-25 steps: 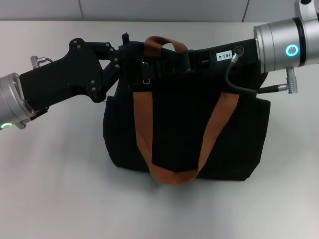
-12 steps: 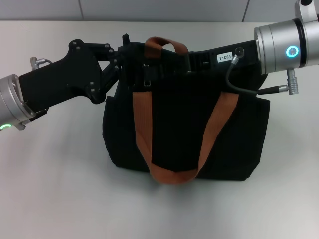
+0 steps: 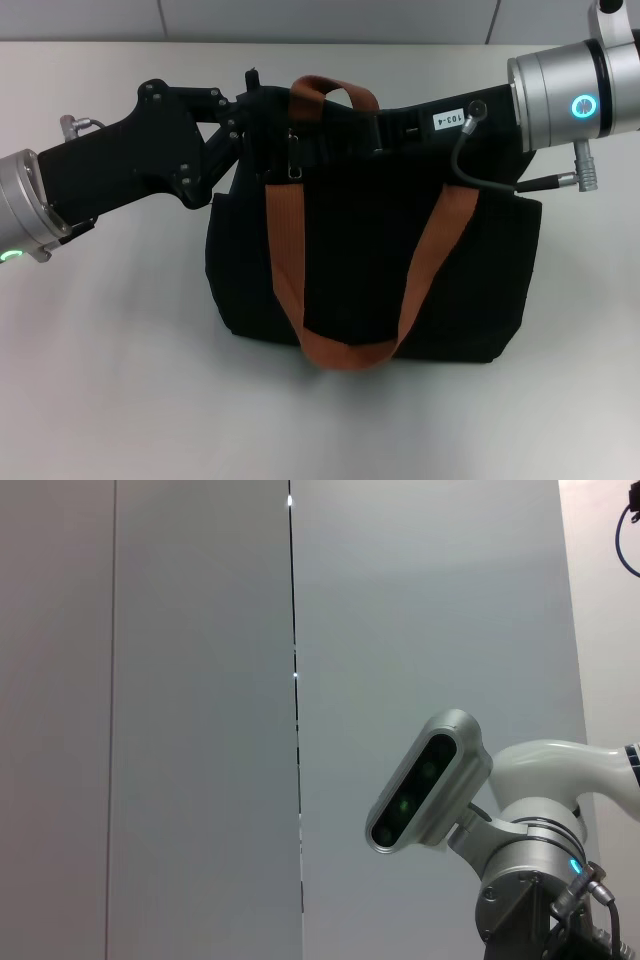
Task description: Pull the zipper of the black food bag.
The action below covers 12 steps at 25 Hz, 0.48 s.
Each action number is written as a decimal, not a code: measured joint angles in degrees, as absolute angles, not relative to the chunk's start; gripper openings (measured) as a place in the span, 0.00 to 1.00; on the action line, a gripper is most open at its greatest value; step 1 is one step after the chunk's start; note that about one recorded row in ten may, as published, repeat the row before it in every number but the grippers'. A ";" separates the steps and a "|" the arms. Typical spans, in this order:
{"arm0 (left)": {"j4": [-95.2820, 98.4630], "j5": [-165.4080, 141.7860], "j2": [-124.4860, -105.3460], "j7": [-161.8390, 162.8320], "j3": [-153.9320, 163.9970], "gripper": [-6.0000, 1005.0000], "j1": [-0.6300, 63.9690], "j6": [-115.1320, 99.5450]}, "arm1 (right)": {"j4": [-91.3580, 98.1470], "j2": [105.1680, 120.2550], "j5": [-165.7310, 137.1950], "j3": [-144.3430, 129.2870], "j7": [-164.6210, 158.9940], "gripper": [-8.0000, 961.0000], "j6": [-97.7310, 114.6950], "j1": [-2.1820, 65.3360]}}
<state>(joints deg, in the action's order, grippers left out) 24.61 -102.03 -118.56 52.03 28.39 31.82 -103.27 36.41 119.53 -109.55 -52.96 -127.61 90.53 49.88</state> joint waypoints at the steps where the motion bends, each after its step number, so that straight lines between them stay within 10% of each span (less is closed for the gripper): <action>1: 24.61 -102.04 -118.56 52.03 28.39 0.05 31.81 -103.28 | 36.50 119.53 -109.55 -53.07 -127.60 0.01 90.49 49.88; 12: 24.61 -102.04 -118.56 52.03 28.29 0.06 31.82 -103.23 | 38.18 119.53 -109.53 -54.33 -127.53 0.01 89.86 49.27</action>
